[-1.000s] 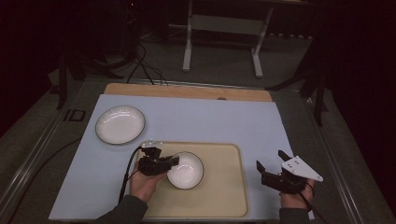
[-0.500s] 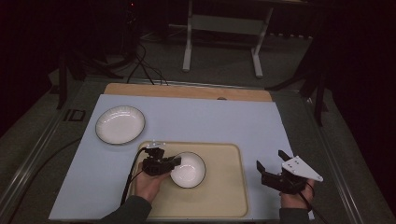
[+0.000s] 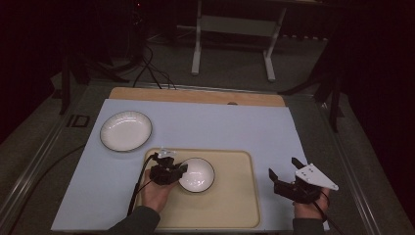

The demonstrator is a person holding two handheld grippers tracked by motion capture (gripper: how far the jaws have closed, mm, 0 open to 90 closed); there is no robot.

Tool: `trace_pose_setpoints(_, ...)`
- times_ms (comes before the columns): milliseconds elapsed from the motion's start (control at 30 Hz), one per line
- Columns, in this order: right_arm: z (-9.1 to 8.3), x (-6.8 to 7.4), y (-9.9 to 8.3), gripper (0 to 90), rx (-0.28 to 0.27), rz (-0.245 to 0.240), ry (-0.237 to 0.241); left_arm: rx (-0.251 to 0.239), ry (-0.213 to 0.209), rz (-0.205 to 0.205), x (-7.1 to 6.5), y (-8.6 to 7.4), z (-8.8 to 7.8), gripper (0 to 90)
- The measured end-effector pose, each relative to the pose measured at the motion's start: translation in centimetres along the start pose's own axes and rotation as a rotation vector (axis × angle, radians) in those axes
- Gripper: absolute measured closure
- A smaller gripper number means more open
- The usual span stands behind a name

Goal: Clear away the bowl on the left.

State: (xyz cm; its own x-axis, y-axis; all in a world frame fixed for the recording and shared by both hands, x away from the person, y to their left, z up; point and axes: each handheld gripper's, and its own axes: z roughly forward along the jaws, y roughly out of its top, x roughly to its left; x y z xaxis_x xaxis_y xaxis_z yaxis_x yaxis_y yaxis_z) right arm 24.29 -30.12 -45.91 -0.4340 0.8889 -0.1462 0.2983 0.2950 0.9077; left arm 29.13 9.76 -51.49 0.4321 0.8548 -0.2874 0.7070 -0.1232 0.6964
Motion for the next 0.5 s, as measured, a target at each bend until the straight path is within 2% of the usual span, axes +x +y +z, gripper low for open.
trace_pose_setpoints(133,0.0,0.0,0.0,13.8,-0.003,0.002,0.000,-0.004,0.042,0.022,-0.2,0.0,-0.1,69.4)
trace_pose_setpoints(267,0.0,0.0,0.0,13.8,-0.002,0.002,0.000,-0.024,0.090,0.055,-0.4,0.3,-0.9,61.4)
trace_pose_setpoints(400,-0.1,-0.1,0.0,13.8,-0.003,0.004,0.001,-0.063,0.140,0.118,-0.8,0.6,-2.1,56.6)
trace_pose_setpoints(500,-0.1,-0.1,0.0,13.8,-0.002,0.005,0.001,-0.084,0.162,0.168,-0.9,0.8,-3.0,53.0)
